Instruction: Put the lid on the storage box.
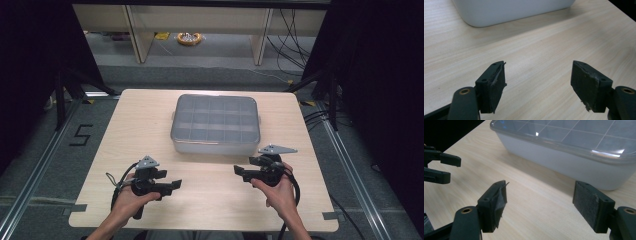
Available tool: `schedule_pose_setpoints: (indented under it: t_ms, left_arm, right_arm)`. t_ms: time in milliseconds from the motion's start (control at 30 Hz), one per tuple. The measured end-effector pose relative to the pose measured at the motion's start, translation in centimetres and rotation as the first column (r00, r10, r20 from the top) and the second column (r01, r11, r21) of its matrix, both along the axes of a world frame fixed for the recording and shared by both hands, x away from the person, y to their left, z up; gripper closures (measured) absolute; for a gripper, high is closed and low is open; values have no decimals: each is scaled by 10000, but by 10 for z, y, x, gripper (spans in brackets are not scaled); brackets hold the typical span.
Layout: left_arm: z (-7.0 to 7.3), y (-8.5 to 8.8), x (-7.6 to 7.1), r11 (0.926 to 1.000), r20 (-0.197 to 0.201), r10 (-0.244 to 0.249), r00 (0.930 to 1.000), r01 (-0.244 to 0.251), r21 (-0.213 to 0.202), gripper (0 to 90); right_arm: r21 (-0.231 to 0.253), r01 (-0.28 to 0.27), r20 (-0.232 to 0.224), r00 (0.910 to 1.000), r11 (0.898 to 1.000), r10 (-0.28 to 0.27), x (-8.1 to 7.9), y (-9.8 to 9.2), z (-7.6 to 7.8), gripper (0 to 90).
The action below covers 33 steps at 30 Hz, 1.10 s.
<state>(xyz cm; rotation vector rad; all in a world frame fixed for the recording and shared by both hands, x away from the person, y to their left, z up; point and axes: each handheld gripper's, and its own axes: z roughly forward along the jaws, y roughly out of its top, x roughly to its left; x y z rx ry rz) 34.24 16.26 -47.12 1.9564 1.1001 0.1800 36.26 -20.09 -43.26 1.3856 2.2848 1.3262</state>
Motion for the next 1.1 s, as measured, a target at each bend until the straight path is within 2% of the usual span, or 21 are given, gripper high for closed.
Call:
schedule_pose_setpoints:
  t_ms: [33,67,100,133,167,333,400,500,533,567,600,667,700,767,800,833,933,1000,1033,1067,1100]
  left_arm:
    - [-1,0,-2,9998,5,-140,9999,140,118,273]
    - [-2,-1,-3,9999,80,-55,10000,54,150,272]
    - [-3,0,-5,9992,157,-129,9998,123,381,273]
    - [-4,0,-6,9989,197,-156,9997,147,447,273]
    - [-5,0,-7,9993,183,-85,9998,78,374,272]
    - [-11,2,-13,9980,235,-270,9994,256,578,267]
    - [-14,2,-15,9980,214,-161,9996,147,609,259]
    - [-18,3,-20,9962,261,-368,9990,346,795,246]
    - [-19,2,-22,9971,294,-360,9989,340,681,238]
    - [-20,2,-23,9970,247,-345,9991,326,707,220]
    - [-21,2,-25,9977,251,-221,9994,205,643,208]
    - [-24,2,-27,9966,309,-347,9989,322,753,207]
    - [-24,3,-29,9964,222,-380,9990,362,771,205]
    - [-26,2,-32,9950,312,-446,9985,416,903,200]
    - [-26,3,-33,9943,289,-587,9979,558,911,198]
    - [-26,3,-34,9947,252,-547,9982,523,890,195]
    - [-27,2,-38,9947,306,-533,9981,504,893,190]
    - [-27,2,-40,9923,415,-640,9971,591,1089,190]
    - [-27,2,-42,9904,471,-781,9958,721,1176,191]
    - [-27,1,-44,9913,457,-792,9958,738,1092,191]
    - [-28,0,-45,9899,478,-840,9953,779,1181,191]
  right_arm:
    - [-189,-175,268,9995,9997,180,1,-2,-1,285]
    - [2,-5,-29,10000,10000,5,-3,-1,-2,284]
    - [-155,-243,284,9993,9996,247,-1,-2,-3,284]
    - [-34,-52,75,10000,10000,52,-4,-1,-4,284]
    - [-286,-221,219,9995,9993,227,-3,-3,-5,283]
    - [-80,-267,84,9996,9996,268,-10,-2,-9,283]
    - [-189,-388,152,9991,9991,391,-11,-4,-11,282]
    - [-178,-435,-1,9991,9989,435,-15,-5,-14,282]
    - [-190,-437,106,9990,9989,439,-16,-5,-15,281]
    - [50,-314,-269,9991,9995,315,-20,-3,-16,278]
    - [-228,-506,18,9987,9985,506,-19,-6,-17,278]
    - [-178,-587,62,9982,9981,588,-23,-6,-20,277]
    - [-115,-527,-169,9985,9985,525,-25,-6,-20,274]
    - [-162,-634,15,9980,9979,634,-26,-8,-22,269]
    - [76,-499,-291,9983,9987,501,-31,-6,-23,262]
    - [-143,-709,-14,9975,9974,708,-30,-8,-24,256]
    - [164,-558,-469,9973,9983,565,-37,-6,-28,232]
    - [-138,-778,-53,9970,9969,778,-38,-9,-31,223]
    - [-31,-869,-153,9961,9962,869,-39,-8,-33,217]
    - [66,-780,-452,9959,9969,782,-44,-6,-34,206]
    - [-116,-910,-83,9958,9958,909,-43,-8,-36,204]
